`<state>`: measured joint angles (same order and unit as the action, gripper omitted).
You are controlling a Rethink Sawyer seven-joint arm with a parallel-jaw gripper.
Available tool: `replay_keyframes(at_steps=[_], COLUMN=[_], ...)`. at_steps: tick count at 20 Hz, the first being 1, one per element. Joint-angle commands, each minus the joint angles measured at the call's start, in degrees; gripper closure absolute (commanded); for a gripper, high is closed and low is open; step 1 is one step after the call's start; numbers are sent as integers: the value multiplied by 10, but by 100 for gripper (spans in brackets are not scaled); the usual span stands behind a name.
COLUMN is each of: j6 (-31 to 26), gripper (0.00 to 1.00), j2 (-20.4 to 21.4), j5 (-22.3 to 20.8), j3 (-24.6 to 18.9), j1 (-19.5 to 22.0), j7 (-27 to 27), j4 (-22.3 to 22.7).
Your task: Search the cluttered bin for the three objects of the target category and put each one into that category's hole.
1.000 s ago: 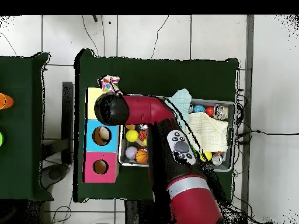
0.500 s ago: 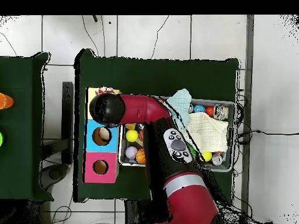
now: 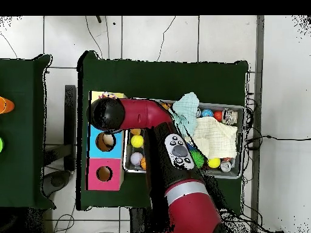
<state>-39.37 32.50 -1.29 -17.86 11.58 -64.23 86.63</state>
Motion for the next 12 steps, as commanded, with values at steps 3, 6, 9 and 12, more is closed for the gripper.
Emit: replay_keyframes(at_steps=[3,6,9,12], j6=[-1,45,64,83], gripper=[100,100,100,100], j2=[-63,-66,-68,-74], j5=[-44,-56,-71,-79], j3=[13,14,36,58], j1=[-19,-19,-32,-46], j7=[-62,-59,-69,-81], j4=[22,17,4,-15])
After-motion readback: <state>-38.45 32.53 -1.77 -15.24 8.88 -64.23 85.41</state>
